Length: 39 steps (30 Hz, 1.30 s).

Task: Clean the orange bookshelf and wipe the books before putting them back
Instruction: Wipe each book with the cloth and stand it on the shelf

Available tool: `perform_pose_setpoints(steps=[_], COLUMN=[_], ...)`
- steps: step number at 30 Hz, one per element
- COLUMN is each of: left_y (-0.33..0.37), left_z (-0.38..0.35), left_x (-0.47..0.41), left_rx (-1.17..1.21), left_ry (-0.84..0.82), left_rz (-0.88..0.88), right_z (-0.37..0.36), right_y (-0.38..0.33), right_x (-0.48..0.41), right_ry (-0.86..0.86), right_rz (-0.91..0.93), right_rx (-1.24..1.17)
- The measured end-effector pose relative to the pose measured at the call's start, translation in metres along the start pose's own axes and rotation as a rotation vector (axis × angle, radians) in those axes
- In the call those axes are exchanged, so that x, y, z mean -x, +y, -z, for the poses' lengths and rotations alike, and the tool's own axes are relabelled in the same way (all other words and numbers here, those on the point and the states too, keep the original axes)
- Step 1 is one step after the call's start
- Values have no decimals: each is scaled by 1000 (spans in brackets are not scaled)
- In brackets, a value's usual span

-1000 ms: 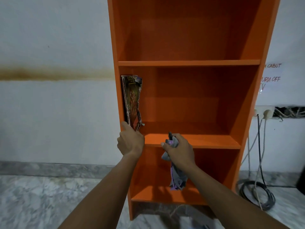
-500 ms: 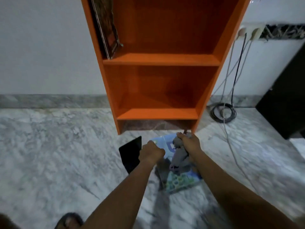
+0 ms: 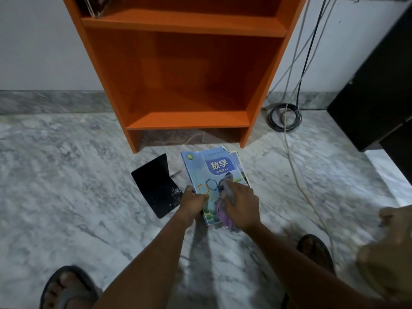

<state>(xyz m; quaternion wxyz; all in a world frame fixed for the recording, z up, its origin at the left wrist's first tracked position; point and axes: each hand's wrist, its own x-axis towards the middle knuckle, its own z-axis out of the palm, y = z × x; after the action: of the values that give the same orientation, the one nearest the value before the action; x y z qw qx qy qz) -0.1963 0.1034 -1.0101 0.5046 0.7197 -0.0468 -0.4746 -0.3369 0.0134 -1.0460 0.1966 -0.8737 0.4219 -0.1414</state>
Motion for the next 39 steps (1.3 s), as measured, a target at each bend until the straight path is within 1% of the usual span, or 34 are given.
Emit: perform_pose_setpoints(steps=[3,5,7,10,14,17,20,23,25,27,30,31,33,34,36,38,39], left_y=[11,22,33,52,73,81,87,88,89,96,118,127,140,144,149,147,144], left_z=[4,13,25,39,49,52,53,60,64,63,58,56,57,59,62,61,58], left_x=[12,20,27,38,67,87,102,109,112,119,130,133,135,134,133,128,126], left_rx=[123,164,139,29,-130,-101,-45,-55,-61,-20,41,36,18,15,45,71,72], left_ry=[-136,-208,-296,-437,-583,-637,-677,-684,-673,-665,-662,-653,-636,-624,-581,-537,-515], left_rz=[-40,-68,-96,-142,-172,-215,-237,-272,-308,-336,-387,-410,-452,-464,-464,-456,-457], right_z=[-7,-5,5,23,56,80,96,103,99,92,75,75,86,99,124,141,146], right_y=[-16,-29,-44,-72,-101,-101,-97,-95,-85,-71,-54,-53,-55,-61,-72,-85,-95], right_x=[16,18,13,-7,-49,-74,-75,-63,-56,-46,-37,-38,-45,-45,-45,-42,-39], right_ry=[-20,-36,-38,-1,60,180,291,282,282,236,131,143,228,296,372,378,346], right_rz=[90,97,148,253,255,265,189,44,-76,-199,-320,-344,-383,-388,-315,-166,-74], right_rx=[-322,-448,-545,-593,-506,-568,-661,-785,-804,-869,-1216,-1284,-1262,-1210,-1045,-936,-918])
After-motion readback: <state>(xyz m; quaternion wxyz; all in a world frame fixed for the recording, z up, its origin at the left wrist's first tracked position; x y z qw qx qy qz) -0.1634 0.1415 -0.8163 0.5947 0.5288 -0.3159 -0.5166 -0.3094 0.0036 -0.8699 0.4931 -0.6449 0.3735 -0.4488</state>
